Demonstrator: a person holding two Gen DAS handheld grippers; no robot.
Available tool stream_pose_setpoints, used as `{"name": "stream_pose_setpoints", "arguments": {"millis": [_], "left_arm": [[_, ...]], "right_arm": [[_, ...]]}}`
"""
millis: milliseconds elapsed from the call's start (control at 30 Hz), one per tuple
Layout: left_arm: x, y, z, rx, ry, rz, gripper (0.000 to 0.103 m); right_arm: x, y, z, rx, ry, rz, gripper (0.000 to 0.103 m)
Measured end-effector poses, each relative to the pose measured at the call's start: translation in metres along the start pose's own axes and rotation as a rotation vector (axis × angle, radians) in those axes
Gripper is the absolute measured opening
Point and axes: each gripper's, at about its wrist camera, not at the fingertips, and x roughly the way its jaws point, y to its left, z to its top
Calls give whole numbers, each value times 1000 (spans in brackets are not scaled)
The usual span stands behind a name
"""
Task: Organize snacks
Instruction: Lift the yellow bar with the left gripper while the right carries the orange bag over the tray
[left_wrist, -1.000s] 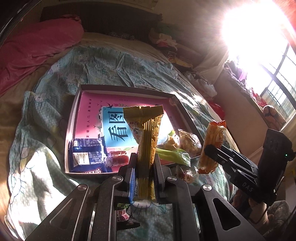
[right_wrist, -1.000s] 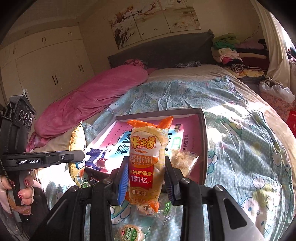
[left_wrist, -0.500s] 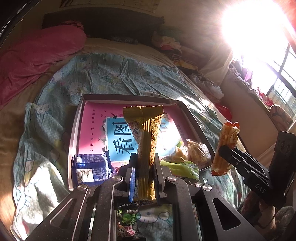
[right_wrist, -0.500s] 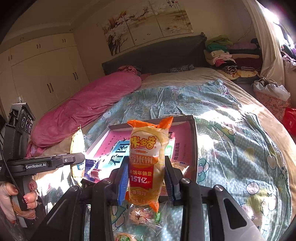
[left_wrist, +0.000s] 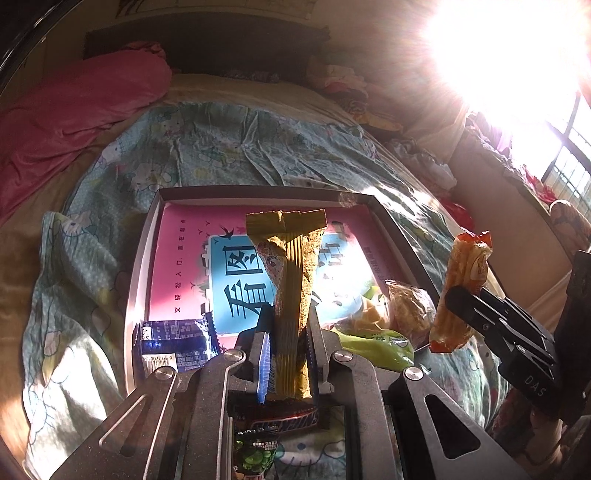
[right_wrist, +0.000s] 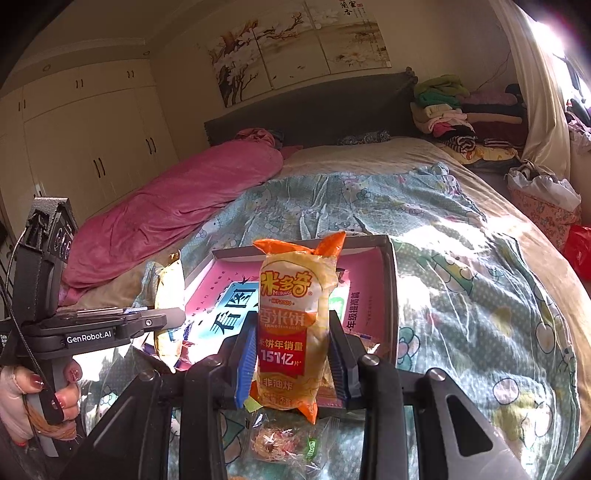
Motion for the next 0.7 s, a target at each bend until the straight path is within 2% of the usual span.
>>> {"name": "stream_pose_setpoints", "arguments": {"millis": [400, 700], "left_arm": [[15, 2, 2, 5, 10, 68, 16], [22, -2, 3, 22, 11, 85, 16]], "right_arm": [[8, -1, 3, -8, 6, -9, 35], [11, -2, 5, -10, 5, -13, 35]]}}
